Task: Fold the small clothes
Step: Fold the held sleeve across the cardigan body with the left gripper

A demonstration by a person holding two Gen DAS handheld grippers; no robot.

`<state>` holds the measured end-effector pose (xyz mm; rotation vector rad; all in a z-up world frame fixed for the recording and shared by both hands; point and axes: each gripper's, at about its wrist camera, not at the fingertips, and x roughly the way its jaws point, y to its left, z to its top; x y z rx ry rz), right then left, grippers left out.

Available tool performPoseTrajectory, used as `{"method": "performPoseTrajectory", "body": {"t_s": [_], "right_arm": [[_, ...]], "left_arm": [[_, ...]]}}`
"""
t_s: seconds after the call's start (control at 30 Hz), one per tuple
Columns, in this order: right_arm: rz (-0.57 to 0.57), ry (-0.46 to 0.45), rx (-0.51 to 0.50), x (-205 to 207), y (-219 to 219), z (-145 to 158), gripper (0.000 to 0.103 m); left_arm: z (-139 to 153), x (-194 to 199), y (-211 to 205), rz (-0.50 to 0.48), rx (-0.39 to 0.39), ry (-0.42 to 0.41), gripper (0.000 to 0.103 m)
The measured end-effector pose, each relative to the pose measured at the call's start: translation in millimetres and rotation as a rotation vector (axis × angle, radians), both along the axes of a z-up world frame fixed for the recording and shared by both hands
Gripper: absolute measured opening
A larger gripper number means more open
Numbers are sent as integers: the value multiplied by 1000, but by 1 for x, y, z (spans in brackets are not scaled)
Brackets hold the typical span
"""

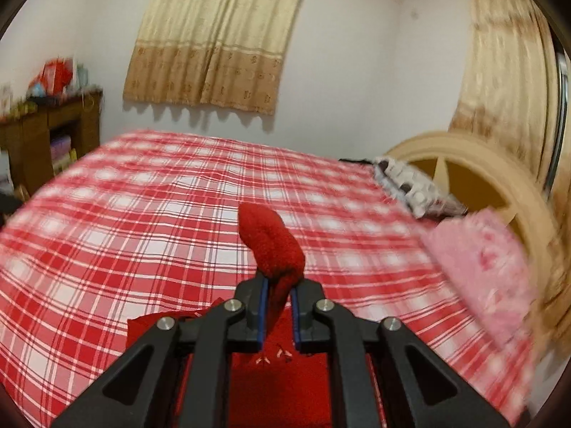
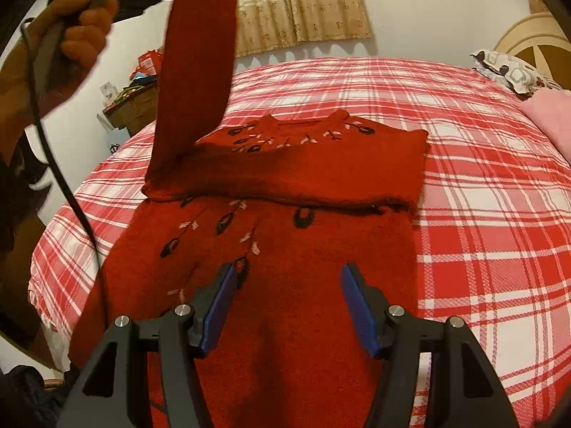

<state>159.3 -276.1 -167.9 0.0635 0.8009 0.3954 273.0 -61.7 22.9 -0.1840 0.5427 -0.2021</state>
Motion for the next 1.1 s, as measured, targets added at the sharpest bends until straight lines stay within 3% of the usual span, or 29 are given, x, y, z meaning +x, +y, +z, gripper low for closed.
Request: {"method": "performPoseTrajectory", "body": {"t_s": [0.23, 0.37, 0.5, 0.57, 0.67, 0.87, 1.0, 1.1], "right_arm": [[-40, 22, 10, 1, -11, -13, 62], [-68, 58, 18, 6, -16, -26, 62], [-74, 53, 36, 6, -19, -30, 62], [-69, 46, 39, 5, -19, -31, 64], [-58, 34, 39, 4, -17, -32, 67], [-47, 32, 36, 3, -15, -29, 68], [-47, 3, 48, 3, -19, -10, 68], [-39, -35, 42, 4, -19, 9, 68]], "left_arm": [[-69, 6, -79, -87, 153, 81, 11], [-90, 8, -105, -140, 217, 109, 12], [-92, 0, -111, -236, 232, 120, 21], [-85, -10, -105, -264, 236, 93, 42], [-75, -25, -81, -228, 242, 33, 68], [-86, -48, 1, -92, 336, 14, 73], [-109, -59, 59, 40, 416, 69, 79], [-127, -66, 99, 113, 417, 130, 79]]}}
